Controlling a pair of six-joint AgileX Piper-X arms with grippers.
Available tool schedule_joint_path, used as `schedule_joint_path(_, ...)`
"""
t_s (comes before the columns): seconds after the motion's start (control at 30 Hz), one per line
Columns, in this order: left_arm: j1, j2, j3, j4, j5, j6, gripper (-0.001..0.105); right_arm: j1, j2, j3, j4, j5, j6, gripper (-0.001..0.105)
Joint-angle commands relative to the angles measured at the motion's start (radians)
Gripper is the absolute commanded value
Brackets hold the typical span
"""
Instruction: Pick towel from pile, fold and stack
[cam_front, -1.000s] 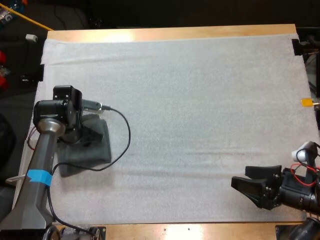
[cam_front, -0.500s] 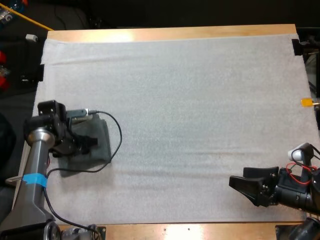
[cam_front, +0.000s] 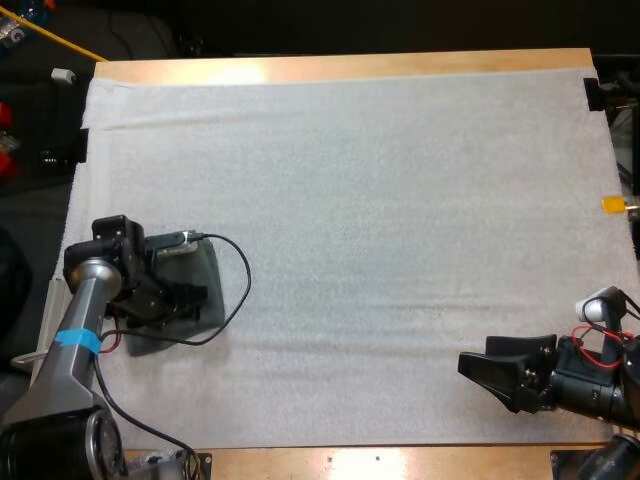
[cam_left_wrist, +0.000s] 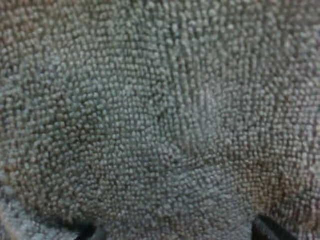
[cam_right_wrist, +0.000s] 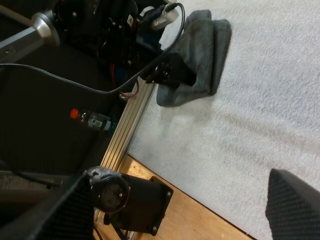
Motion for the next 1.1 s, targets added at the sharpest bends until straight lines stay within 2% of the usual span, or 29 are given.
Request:
schedule_joint_path(0.0, -0.002, 0.004, -0.010, -0.003, 0.030, -0.009, 0.059, 0.004, -0.002, -0.003, -0.007, -0.009, -0.002, 0.070)
schedule_joint_path(0.23, -0.002, 0.004, -0.136, -0.006, 0.044, -0.024, 0.059, 0.004, -0.002, -0.003, -0.007, -0.009, -0.002, 0.070)
schedule_joint_path(0.33, -0.002, 0.004, -0.159, -0.045, 0.049, -0.028, 0.059, 0.004, -0.002, -0.003, -0.007, -0.009, -0.002, 0.070)
schedule_joint_path(0.63, -0.002, 0.056, -0.160, -0.167, 0.047, -0.074, 0.059, 0.004, -0.002, -0.003, -0.007, -0.009, -0.002, 0.070)
schedule_joint_path(0.83, -0.002, 0.145, -0.160, -0.152, 0.047, -0.074, 0.059, 0.004, -0.002, -0.003, -0.007, -0.009, -0.002, 0.070)
schedule_joint_path(1.07, -0.002, 0.136, -0.180, -0.127, 0.047, -0.069, 0.059, 0.004, -0.002, -0.003, -0.007, -0.006, -0.002, 0.070)
